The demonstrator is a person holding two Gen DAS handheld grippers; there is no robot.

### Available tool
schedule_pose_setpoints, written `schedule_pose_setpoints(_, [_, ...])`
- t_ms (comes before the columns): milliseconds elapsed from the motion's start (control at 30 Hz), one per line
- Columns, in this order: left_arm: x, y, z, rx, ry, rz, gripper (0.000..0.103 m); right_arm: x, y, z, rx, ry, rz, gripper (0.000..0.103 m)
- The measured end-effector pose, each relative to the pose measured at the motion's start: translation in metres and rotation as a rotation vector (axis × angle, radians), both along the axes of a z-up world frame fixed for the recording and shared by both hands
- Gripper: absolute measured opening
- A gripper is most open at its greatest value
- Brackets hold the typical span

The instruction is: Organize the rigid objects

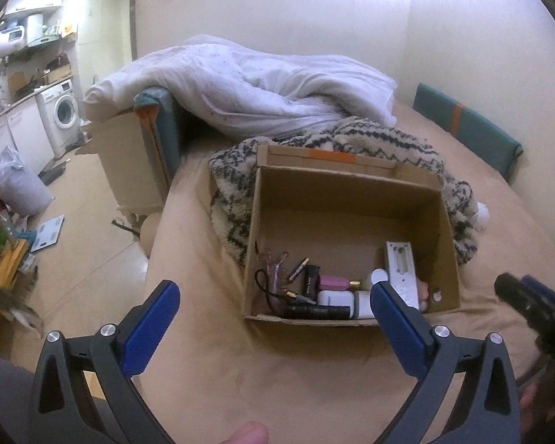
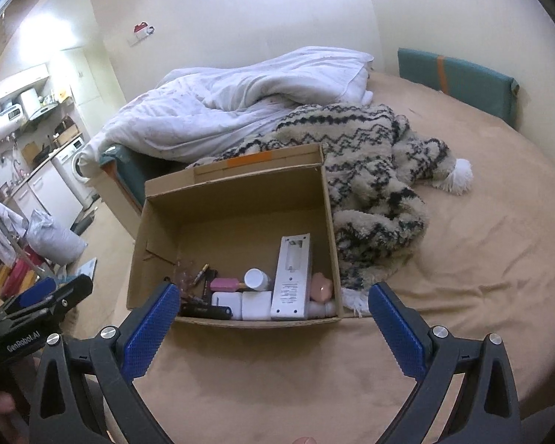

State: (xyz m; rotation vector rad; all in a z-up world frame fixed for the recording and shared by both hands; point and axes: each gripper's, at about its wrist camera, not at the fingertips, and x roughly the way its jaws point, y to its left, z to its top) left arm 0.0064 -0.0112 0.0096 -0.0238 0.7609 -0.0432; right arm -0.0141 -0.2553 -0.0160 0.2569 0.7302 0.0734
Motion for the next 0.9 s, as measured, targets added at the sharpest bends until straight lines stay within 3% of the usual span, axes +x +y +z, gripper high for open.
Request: schedule_pose_setpoints(900, [0.0032, -0.0057, -0.0037, 0.010, 0.016, -0.008, 0.102, -0.0004, -0.0048, 0.0002, 0.000, -0.002, -0.025, 0.103])
